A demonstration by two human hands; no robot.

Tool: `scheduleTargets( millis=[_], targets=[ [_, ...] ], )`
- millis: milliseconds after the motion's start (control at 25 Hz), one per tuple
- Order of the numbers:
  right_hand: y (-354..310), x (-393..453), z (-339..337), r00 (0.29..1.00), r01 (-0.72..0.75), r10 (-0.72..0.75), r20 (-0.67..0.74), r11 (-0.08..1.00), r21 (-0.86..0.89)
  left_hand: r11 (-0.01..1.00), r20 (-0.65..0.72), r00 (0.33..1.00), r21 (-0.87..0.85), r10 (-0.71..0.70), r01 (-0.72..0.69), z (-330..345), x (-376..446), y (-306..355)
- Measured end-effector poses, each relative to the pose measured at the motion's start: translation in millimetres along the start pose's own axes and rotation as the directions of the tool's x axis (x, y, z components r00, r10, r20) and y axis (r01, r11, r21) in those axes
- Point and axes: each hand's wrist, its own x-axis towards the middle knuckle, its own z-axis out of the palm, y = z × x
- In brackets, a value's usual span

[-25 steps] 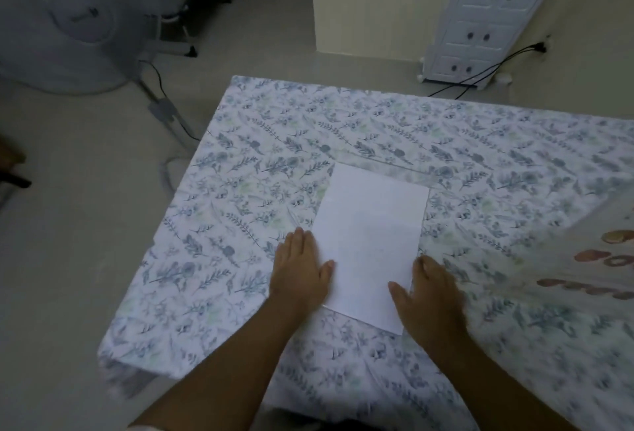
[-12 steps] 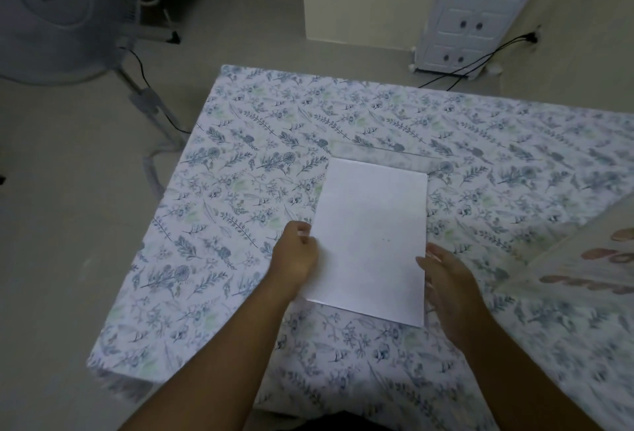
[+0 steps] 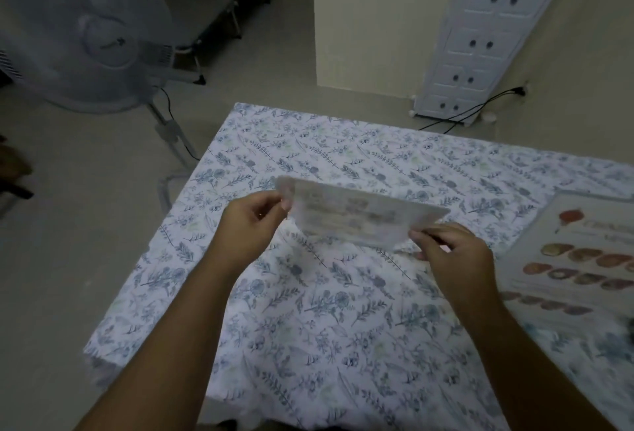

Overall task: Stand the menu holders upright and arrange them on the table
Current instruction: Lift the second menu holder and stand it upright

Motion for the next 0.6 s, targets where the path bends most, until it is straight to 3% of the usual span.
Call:
scheduleTargets(
  millis=[80, 160, 240, 320, 600],
  targets=[
    [-9, 6, 4, 0.988, 0.143, -0.149, -0.035, 0.980, -0.140, 0.971, -0.071, 0.980, 0.161, 0.188, -0.175, -3, 7, 4],
    [-11, 6, 10, 0.995, 0.092, -0.094, -0.027, 0.993, -0.069, 0.956, -0.092, 0.965, 0.191, 0.245, -0.225, -7, 10, 4],
    [-10, 1, 21, 0.999, -0.049, 0.049, 0.007, 0.996, 0.081, 0.990, -0.061, 0.988, 0.034, 0.142, -0.140, -8, 8, 0],
    [-5, -3, 32, 0.997, -0.080, 0.079, 0.012, 0.990, 0.115, 0.992, -0.027, 0.997, -0.098, 0.074, -0.076, -8, 4, -5],
    [-1, -20, 58, 0.995, -0.041, 0.047, -0.089, 0.997, 0.070, 0.991, -0.092, 0.995, -0.126, 0.040, -0.051, 3, 12, -38]
  ],
)
